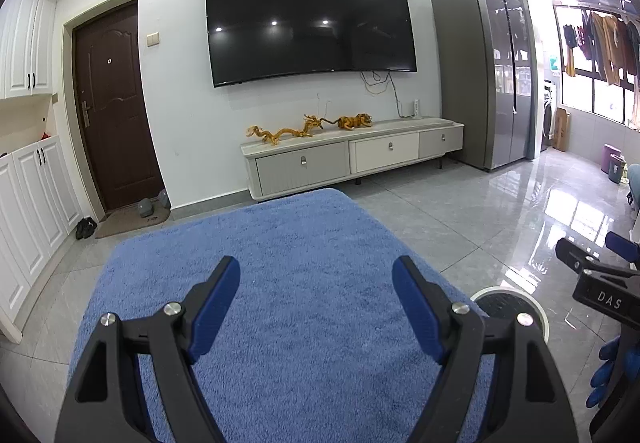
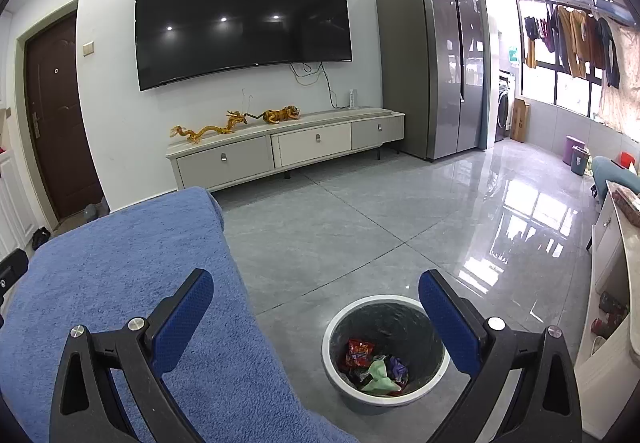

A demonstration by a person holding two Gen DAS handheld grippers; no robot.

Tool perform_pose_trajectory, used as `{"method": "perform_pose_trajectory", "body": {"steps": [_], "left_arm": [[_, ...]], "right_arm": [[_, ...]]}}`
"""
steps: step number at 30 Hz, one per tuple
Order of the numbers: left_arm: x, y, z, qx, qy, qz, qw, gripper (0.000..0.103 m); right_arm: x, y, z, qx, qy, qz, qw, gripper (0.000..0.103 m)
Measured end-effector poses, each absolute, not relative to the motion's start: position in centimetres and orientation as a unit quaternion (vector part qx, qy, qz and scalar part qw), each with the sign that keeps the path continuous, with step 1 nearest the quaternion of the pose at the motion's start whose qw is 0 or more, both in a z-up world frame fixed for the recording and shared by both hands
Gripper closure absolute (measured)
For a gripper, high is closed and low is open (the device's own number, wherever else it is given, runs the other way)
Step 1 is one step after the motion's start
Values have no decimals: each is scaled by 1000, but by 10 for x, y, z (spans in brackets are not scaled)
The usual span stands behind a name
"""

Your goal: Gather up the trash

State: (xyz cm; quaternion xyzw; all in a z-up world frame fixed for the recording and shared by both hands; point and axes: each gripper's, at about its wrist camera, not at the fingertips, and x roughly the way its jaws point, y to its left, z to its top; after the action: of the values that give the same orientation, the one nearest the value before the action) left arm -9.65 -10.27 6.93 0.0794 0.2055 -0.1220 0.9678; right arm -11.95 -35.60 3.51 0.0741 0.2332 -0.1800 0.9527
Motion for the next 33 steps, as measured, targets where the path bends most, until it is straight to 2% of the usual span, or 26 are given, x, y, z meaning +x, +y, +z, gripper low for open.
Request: {"method": "perform_pose_trajectory", "body": {"steps": [33], "left_arm": [[-76,-109,65,69,227,-131,963,25]], "right_arm": [[-119,-371,36,77,233,-189,951,0]]}}
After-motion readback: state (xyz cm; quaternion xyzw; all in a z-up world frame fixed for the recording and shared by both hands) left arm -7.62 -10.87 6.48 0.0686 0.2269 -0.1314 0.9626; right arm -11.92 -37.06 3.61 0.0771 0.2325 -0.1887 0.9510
